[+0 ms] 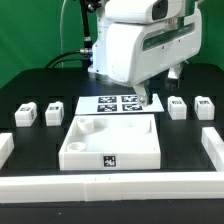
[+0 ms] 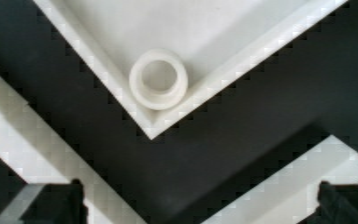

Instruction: Assemble one leg

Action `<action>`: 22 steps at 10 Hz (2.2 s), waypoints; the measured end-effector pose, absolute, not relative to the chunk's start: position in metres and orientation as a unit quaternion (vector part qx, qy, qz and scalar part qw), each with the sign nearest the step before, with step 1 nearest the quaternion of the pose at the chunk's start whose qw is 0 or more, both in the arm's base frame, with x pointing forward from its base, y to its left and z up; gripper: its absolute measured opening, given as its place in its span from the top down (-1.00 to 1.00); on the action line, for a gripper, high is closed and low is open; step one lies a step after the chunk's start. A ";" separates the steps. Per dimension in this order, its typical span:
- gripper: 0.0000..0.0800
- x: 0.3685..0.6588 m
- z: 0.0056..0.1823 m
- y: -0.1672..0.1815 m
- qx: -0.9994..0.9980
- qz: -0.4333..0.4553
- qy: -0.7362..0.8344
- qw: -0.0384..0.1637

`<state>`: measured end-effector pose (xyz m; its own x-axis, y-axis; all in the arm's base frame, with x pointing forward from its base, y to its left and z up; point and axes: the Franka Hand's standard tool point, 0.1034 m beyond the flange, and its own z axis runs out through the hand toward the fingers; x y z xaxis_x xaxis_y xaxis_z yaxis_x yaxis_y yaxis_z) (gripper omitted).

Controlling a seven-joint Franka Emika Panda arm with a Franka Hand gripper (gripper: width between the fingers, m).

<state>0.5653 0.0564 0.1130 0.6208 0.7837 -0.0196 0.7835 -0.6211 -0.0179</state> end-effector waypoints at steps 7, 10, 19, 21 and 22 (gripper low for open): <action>-0.63 0.519 0.093 0.016 -0.832 0.016 -0.554 0.008; -0.63 0.520 0.093 0.017 -0.835 0.017 -0.550 0.008; -0.63 0.470 0.064 -0.013 -0.744 0.026 -0.668 0.023; -0.63 0.467 0.063 -0.013 -0.741 0.028 -0.670 0.025; -0.63 0.453 0.055 -0.017 -0.741 0.035 -0.670 0.034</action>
Offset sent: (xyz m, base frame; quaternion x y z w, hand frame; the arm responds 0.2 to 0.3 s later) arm -0.0385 -0.0243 -0.0054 0.0081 0.0045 -0.1588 0.9873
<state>0.4535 -0.0169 0.0549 0.1008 0.9949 -0.0064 0.9901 -0.1010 -0.0970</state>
